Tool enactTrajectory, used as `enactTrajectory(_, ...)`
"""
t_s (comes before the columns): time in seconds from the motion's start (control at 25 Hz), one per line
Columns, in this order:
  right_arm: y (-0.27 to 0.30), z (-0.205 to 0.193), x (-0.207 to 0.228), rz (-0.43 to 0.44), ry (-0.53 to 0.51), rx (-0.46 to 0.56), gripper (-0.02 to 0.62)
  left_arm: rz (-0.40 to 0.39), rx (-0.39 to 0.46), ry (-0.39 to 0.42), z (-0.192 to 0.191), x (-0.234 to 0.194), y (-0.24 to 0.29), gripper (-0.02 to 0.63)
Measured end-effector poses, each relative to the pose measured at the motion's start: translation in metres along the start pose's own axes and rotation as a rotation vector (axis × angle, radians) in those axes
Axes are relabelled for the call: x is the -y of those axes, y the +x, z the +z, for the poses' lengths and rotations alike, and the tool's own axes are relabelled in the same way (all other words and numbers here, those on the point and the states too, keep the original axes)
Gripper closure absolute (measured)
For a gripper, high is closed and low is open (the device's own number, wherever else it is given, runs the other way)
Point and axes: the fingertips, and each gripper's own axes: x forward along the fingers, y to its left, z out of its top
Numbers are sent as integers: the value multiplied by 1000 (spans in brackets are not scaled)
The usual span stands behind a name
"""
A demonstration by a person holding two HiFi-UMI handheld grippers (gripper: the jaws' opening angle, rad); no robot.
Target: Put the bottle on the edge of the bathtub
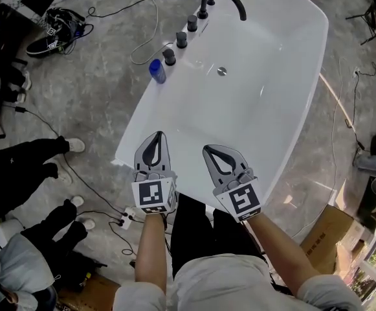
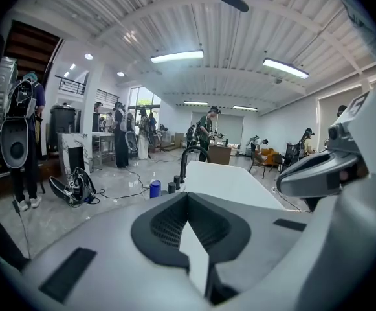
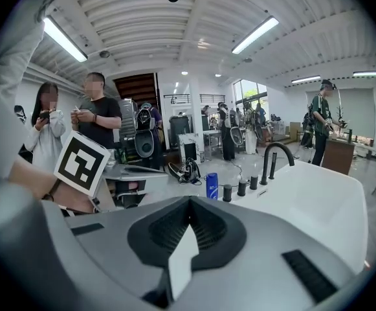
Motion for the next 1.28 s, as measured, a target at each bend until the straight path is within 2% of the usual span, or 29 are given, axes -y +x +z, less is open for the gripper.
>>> enactTrajectory(0.24,-23,7,2,-28,63,20,589,24,26,39,25,20,-26,595)
enactTrajectory(0.56,-59,20,9,-37,66,63,589,40,48,5,49,57,-53,595)
enactTrajectory(1.0,-119,35,18,-48,0,135,589,48,102,22,82,121,-93,595)
enactTrajectory(1.16,-149,49,25,-72,24,179,589,41,127,29,95,146,-102,595)
enactTrajectory(1.28,-170,58,30,-72,-51,227,589,32,136,44,102,167,-106,595)
